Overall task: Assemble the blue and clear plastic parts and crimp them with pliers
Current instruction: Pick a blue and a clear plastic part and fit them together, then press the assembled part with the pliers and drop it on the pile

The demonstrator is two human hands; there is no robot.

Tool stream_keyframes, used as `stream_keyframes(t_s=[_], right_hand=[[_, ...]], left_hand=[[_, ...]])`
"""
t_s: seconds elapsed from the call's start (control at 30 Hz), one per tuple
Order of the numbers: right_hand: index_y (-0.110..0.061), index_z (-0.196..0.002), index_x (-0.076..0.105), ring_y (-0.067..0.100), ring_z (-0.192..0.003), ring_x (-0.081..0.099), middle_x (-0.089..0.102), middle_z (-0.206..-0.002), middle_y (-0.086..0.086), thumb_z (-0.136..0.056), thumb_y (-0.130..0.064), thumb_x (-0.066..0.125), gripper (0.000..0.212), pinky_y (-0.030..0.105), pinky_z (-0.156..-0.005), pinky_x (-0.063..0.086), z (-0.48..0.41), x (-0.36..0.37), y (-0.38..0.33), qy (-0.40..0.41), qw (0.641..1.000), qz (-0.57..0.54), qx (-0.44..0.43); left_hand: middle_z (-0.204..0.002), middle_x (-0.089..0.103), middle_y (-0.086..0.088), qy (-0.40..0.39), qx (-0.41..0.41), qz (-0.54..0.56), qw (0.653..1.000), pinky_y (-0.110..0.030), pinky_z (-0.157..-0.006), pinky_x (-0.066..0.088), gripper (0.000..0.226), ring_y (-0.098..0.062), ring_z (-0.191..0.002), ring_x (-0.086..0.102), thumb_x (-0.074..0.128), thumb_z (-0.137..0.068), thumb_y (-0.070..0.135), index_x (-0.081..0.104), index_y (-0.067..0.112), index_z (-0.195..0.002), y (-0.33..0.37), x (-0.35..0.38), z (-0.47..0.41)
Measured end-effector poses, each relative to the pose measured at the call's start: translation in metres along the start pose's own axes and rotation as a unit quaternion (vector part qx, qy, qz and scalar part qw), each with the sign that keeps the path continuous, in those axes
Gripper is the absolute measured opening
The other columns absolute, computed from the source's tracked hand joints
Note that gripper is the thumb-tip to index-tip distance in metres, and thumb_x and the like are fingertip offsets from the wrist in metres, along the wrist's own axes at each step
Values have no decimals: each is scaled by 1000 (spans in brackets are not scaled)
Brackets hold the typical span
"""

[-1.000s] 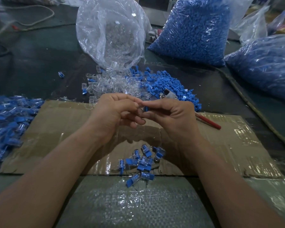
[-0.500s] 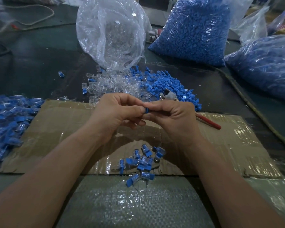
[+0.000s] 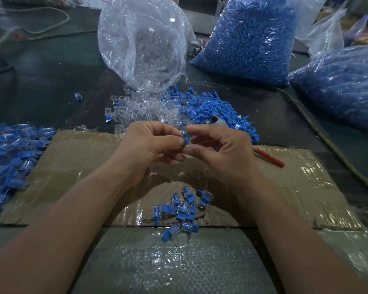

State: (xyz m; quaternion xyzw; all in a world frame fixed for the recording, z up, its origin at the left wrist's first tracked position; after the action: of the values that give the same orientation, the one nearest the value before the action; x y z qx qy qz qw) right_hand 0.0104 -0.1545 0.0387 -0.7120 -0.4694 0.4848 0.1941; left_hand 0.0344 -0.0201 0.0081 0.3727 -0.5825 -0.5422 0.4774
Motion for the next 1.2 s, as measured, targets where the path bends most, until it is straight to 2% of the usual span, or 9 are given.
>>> stream_keyframes(t_s=[0.07, 0.13, 0.27, 0.4, 0.5, 0.63, 0.83, 0.97, 1.2], right_hand=[[-21, -88, 69, 2, -80, 57, 55, -83, -20, -71, -39, 64, 25, 13, -72, 47, -2, -10, 2, 49, 997, 61, 14], [-10, -67, 67, 0, -68, 46, 48, -73, -14, -75, -48, 53, 42, 11, -62, 39, -3, -22, 7, 101, 987, 117, 35], [2, -58, 53, 8, -49, 40, 47, -52, -1, -92, -36, 46, 52, 17, -48, 31, -2, -40, 14, 174, 977, 106, 55], [-28, -63, 52, 2, -43, 46, 52, -49, -20, -95, -37, 40, 35, 13, -43, 32, -4, -42, 23, 166, 974, 105, 109], [-35, -73, 56, 12, -56, 59, 58, -62, -6, -96, -39, 37, 30, 31, -51, 45, -4, -46, 30, 158, 970, 127, 134], [-26, -76, 59, 0, -42, 42, 38, -41, -9, -97, -32, 42, 27, 13, -42, 29, -3, -55, 28, 177, 966, 153, 111], [-15, -83, 63, -6, -49, 45, 51, -58, -6, -96, -28, 45, 26, 8, -46, 34, -2, -61, 29, 195, 960, 157, 125], [-17, -105, 64, -1, -69, 51, 59, -87, -6, -88, -26, 60, 20, 10, -67, 42, 0, -73, 31, 226, 941, 203, 149], [-23, -135, 42, 18, -118, 46, 46, -135, 1, -64, -65, 65, 85, 34, -89, 39, 6, -59, 64, -14, 908, 292, 299]], left_hand=[[-61, 68, -12, 9, -5, 13, 1000, -19, -44, 49, 5, -17, -50, 63, 69, -57, 11, 67, 11, -61, 0, -1, 0], [-61, 67, -11, 14, -10, 15, 1000, -19, -44, 50, 9, -16, -50, 63, 68, -56, 10, 66, 8, -65, -1, -1, -1], [-61, 68, -10, 13, -15, 9, 1000, -19, -44, 50, 14, -16, -49, 64, 67, -57, 10, 63, 5, -70, -1, -1, -2], [-61, 68, -11, 14, -16, 15, 1000, -19, -44, 50, 15, -16, -50, 63, 68, -56, 10, 64, 5, -70, -2, -2, -1], [-61, 68, -11, 13, -14, 13, 1000, -19, -44, 50, 16, -16, -50, 64, 68, -57, 10, 63, 5, -71, -2, -2, -2], [-61, 68, -11, 12, -16, 16, 1000, -19, -43, 49, 16, -15, -50, 64, 68, -57, 11, 63, 5, -72, -2, -3, -3], [-62, 68, -10, 9, -13, 11, 1000, -18, -44, 49, 17, -15, -51, 64, 67, -59, 11, 63, 4, -74, -2, -2, -2], [-61, 68, -10, 9, -12, 16, 1000, -18, -44, 50, 17, -15, -49, 63, 67, -58, 11, 62, 4, -73, -1, -2, -1], [-60, 68, -9, 10, -9, 13, 1000, -18, -43, 49, 19, -14, -49, 64, 66, -58, 12, 61, 4, -74, 0, -3, -2]])
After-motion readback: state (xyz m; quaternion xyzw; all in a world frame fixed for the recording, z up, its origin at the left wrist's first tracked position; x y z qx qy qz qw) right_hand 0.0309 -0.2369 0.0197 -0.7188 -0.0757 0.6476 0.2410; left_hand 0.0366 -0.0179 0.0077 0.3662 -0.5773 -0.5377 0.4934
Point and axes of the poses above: each hand's wrist, its own z-axis away from the middle knuckle, its own x-axis out of the palm, y = z × x, the point moved 6 cm from there along -z, towards the middle knuckle
